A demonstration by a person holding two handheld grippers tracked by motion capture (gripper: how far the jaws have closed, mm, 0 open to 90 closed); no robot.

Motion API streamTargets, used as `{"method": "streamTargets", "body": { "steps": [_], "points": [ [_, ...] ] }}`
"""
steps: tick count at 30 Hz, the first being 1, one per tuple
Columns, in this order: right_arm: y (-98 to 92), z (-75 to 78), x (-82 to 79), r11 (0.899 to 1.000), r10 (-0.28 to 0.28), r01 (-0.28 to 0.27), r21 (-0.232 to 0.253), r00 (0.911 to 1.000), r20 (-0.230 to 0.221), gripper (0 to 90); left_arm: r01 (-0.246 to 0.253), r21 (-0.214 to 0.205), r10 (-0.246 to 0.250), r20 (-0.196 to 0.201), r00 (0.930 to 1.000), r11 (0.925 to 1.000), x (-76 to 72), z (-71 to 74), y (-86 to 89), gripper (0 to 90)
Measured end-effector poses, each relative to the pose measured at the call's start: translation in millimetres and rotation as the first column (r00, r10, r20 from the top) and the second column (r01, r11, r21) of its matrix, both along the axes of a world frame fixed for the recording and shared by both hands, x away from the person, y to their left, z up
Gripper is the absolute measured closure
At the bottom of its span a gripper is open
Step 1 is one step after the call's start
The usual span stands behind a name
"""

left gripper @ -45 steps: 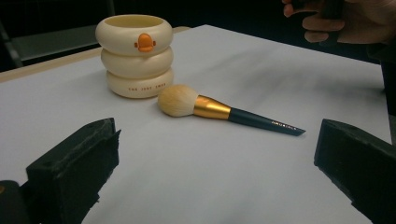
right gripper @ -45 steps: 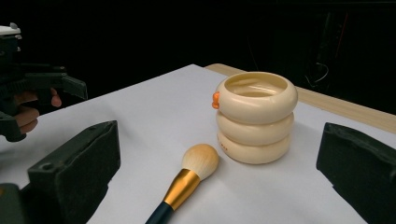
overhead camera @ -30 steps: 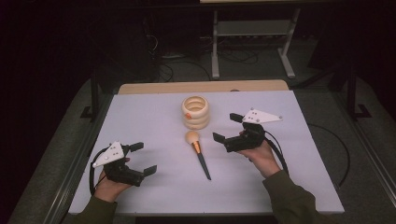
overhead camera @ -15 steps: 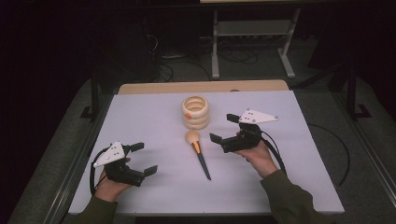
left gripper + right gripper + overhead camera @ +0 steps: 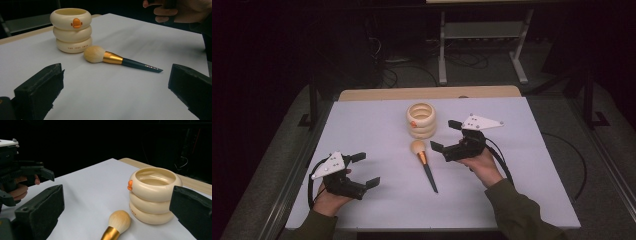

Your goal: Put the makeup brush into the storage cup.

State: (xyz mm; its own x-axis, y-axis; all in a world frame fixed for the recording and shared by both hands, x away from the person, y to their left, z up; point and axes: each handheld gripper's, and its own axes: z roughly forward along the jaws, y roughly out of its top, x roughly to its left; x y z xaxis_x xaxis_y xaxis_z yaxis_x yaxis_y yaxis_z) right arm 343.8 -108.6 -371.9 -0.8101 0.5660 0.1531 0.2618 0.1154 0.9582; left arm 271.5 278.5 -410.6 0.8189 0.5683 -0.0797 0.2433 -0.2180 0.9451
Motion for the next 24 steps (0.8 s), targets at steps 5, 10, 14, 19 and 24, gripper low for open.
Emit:
{"method": "streamTargets", "body": {
  "steps": [5, 10, 14, 19, 24],
  "points": [
    [4.2, 1.4, 1.9, 1.000, 0.008, -0.008, 0.002, 0.9999, 0.008, 0.0, -0.001, -0.001, 0.001, -0.002, 1.0000, 1.0000, -0.1, -0.1, -0.2, 0.0],
    [7.5, 1.6, 2.9, 1.000, 0.009, -0.009, 0.003, 1.0000, 0.001, 0.0, -0.001, -0.002, 0.001, -0.002, 1.0000, 1.0000, 0.0, -0.2, -0.2, 0.0],
    [10.0, 1.6, 4.2, 1.000, 0.013, -0.013, 0.004, 0.9999, 0.002, 0.0, 0.000, -0.002, 0.000, -0.004, 1.0000, 1.0000, -0.2, -0.2, -0.6, 0.0],
    [14.6, 2.1, 6.3, 1.000, 0.020, -0.020, 0.006, 0.9998, 0.005, 0.0, 0.000, -0.003, 0.000, -0.003, 1.0000, 1.0000, 0.0, -0.2, -0.3, 0.0],
    [20.3, 2.7, 8.0, 1.000, 0.027, -0.027, 0.008, 0.9996, 0.002, 0.0, 0.001, -0.004, -0.001, -0.002, 1.0000, 1.0000, 0.1, -0.3, -0.1, 0.0]
  ]
}}
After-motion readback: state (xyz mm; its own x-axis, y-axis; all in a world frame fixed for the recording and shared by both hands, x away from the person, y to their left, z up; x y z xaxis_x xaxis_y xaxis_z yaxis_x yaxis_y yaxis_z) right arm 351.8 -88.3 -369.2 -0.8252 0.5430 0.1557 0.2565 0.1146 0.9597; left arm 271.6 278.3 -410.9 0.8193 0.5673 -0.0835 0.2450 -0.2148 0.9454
